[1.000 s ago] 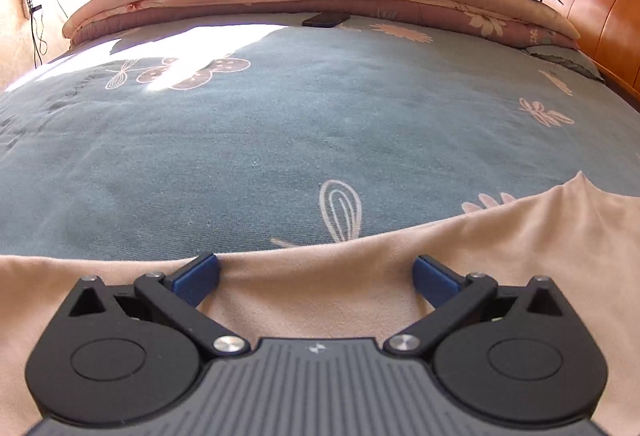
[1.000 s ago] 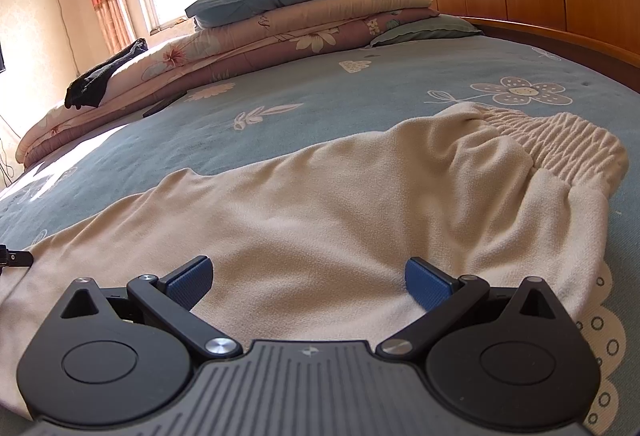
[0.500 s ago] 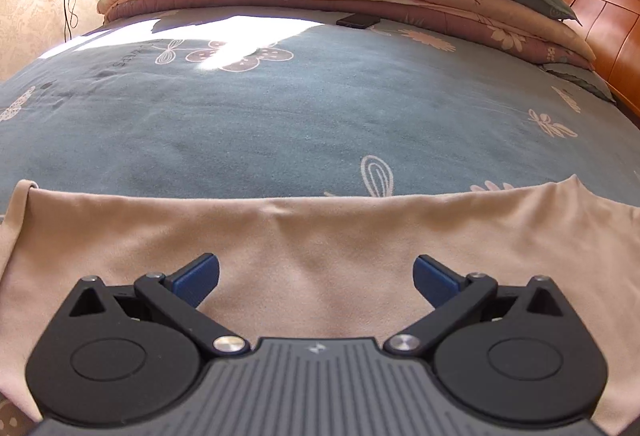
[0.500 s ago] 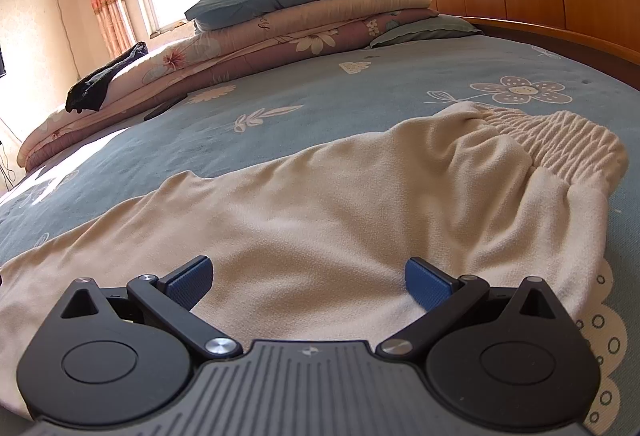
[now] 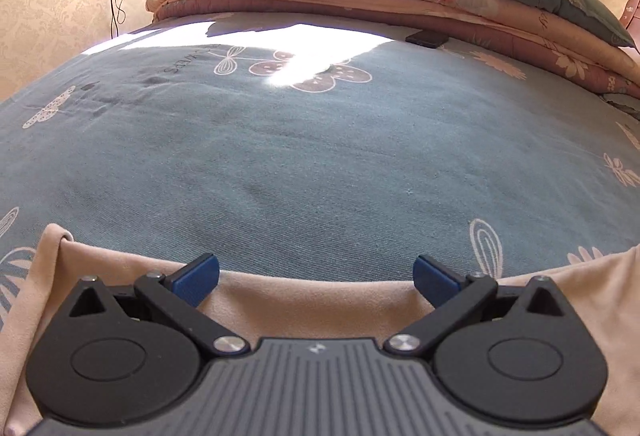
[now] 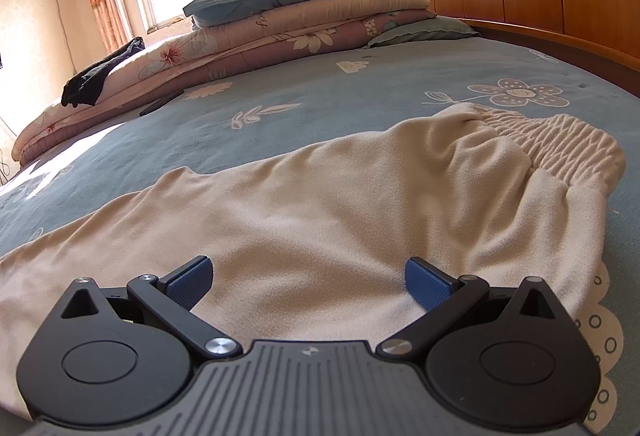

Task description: Fold clothes

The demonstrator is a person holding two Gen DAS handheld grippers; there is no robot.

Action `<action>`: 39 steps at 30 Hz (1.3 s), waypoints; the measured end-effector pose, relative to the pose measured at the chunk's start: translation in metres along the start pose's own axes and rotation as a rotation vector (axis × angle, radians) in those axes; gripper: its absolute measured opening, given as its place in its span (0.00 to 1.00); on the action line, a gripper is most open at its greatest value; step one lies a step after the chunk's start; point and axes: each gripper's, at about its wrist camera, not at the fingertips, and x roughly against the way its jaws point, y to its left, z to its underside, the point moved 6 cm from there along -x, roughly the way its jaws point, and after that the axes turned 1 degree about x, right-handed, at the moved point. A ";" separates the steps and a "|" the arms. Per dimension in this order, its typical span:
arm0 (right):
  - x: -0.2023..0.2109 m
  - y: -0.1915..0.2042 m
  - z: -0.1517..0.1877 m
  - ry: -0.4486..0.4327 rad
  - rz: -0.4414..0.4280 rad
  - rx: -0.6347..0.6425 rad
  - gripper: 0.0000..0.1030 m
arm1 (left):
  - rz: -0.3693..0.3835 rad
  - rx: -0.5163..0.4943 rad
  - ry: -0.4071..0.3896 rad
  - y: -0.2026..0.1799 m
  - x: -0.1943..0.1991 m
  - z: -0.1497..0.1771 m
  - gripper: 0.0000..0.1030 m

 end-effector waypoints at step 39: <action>-0.006 0.007 0.002 0.027 0.063 0.069 1.00 | 0.002 0.148 0.026 0.034 -0.008 -0.023 1.00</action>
